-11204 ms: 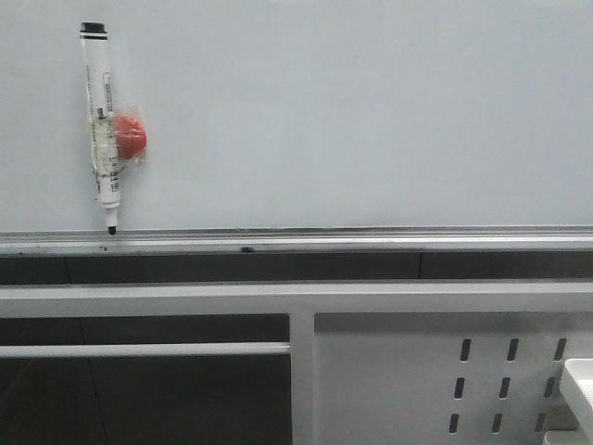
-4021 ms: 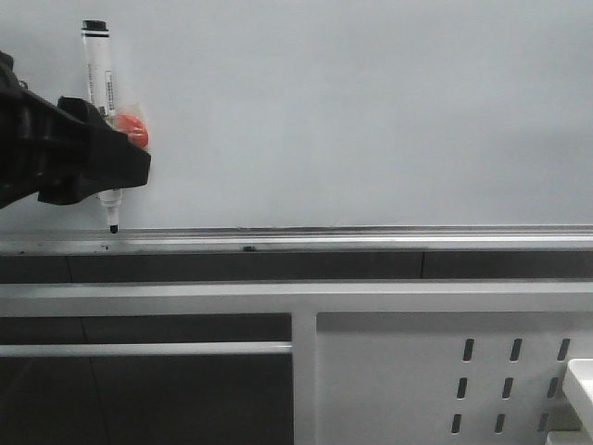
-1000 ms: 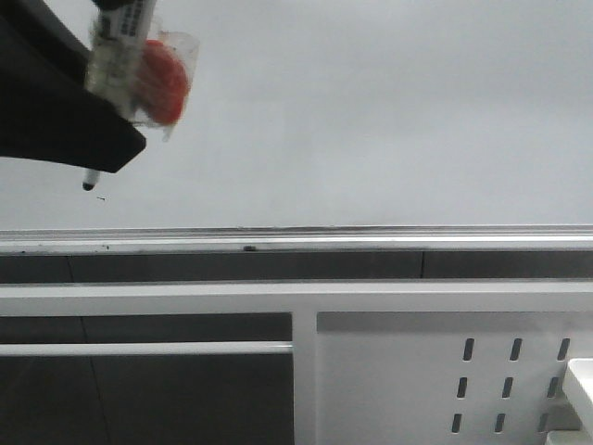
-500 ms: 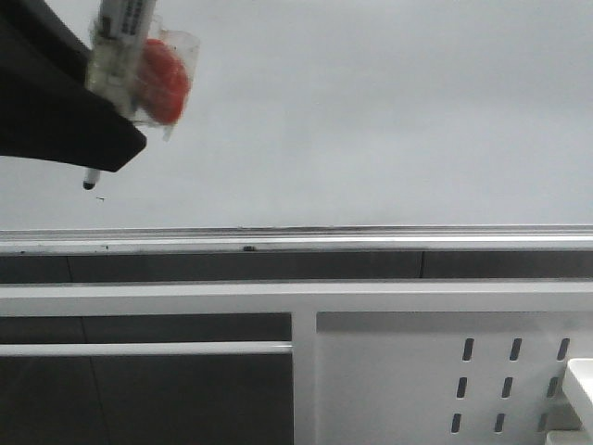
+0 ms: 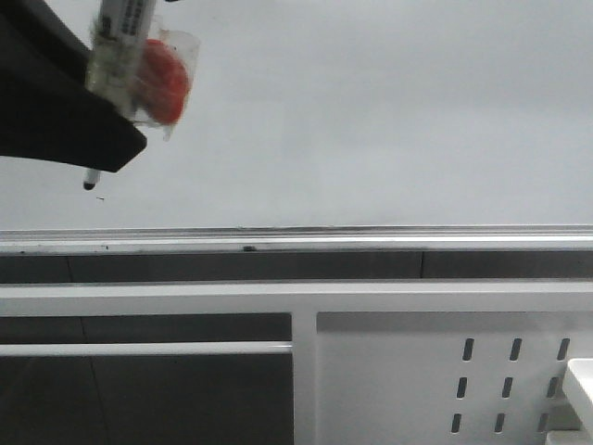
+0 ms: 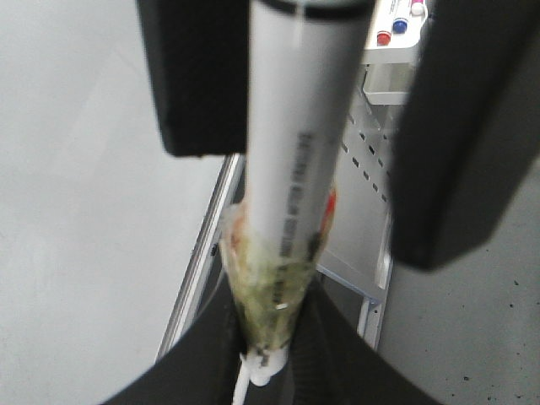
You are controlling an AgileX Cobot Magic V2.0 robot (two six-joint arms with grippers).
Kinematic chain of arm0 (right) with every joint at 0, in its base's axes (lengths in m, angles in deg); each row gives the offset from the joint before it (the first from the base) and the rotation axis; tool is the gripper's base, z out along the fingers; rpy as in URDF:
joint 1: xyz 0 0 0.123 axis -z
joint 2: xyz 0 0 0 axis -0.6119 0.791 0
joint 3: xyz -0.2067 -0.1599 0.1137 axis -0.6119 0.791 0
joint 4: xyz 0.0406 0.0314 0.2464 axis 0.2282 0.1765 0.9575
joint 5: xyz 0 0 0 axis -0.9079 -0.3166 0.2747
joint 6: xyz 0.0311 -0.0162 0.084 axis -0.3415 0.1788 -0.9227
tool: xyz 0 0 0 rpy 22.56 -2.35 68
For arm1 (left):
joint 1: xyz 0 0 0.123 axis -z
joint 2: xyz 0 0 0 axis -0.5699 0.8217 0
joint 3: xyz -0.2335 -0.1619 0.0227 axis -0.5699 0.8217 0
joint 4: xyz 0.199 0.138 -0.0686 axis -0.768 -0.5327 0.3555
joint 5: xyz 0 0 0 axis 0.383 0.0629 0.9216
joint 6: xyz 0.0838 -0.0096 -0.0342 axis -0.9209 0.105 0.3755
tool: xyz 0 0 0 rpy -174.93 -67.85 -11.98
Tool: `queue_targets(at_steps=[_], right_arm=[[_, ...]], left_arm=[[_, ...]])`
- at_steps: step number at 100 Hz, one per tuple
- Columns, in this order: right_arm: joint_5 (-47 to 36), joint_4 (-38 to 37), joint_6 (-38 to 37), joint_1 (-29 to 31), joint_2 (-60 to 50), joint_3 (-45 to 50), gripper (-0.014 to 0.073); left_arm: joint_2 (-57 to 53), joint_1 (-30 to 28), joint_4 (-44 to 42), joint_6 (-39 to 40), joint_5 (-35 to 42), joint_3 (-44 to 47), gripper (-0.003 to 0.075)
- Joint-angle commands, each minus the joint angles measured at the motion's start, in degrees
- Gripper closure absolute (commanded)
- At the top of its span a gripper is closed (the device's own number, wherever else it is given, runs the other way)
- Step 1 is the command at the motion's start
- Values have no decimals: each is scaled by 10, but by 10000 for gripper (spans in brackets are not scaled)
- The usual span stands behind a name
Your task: Write number 1 on whiteboard
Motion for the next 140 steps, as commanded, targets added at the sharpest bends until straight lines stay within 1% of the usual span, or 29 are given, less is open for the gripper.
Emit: queue_targets(at_steps=[1,15,22,28,41,54,61,65,66,68,70,72,75,77,79,87,96,102,109,115,122,124,128,134,137,140], right_arm=[[-25,23,6,0,-10,-19,392],[-19,23,6,0,-10,-19,492],[-14,23,6,0,-10,-19,572],[-3,23,6,0,-10,-19,668],[4,21,6,0,-10,-19,666],[6,3,6,0,-11,-19,665],[6,-24,6,1,-21,-14,662],[3,-31,6,4,-29,-9,662],[3,-31,6,6,-31,-7,662],[-1,-31,6,8,-36,-3,662],[-7,-31,5,11,-42,1,662],[-14,-31,5,14,-48,7,662],[-25,-31,5,17,-56,13,662],[-39,-31,5,19,-65,21,662],[-46,-31,5,21,-70,27,662],[-87,-36,5,29,-100,54,662],[-122,-47,5,31,-134,86,662],[-145,-66,5,32,-154,108,662],[-177,-93,5,32,-180,130,662],[-213,-110,5,32,-204,147,662],[-248,-122,6,32,-227,164,662],[-259,-127,6,32,-233,168,662],[-272,-137,6,32,-241,176,662],[-290,-161,6,32,-249,184,662],[-299,-171,6,32,-250,189,662],[-309,-181,6,32,-250,192,662]], left_arm=[[-9,4,-1,1,34,-21,740],[-9,4,-1,1,34,-21,740],[-9,4,-1,1,34,-21,740],[-9,4,-1,1,34,-21,740],[-9,4,1,1,34,-21,740],[-21,4,40,2,44,-21,727],[-37,4,72,2,49,-21,656],[-49,4,92,2,49,-21,582],[-51,4,96,2,48,-21,553],[-57,4,107,2,45,-21,524],[-63,4,119,2,43,-21,462],[-68,4,130,2,40,-21,418],[-77,4,144,2,33,-21,376],[-82,4,153,2,30,-21,327],[-88,4,161,2,25,-21,296],[-112,4,181,2,-3,-21,232],[-149,4,203,2,-26,-21,241],[-179,4,216,5,-27,-21,257],[-217,4,215,23,-27,-21,295],[-251,2,201,44,-26,-21,349],[-294,-6,164,84,-26,-21,423],[-307,-9,148,102,-29,-20,438],[-332,-18,109,138,-35,-19,493],[-366,-32,45,194,-60,-15,554],[-379,-40,20,226,-76,-14,590],[-391,-51,1,246,-93,-13,610]])
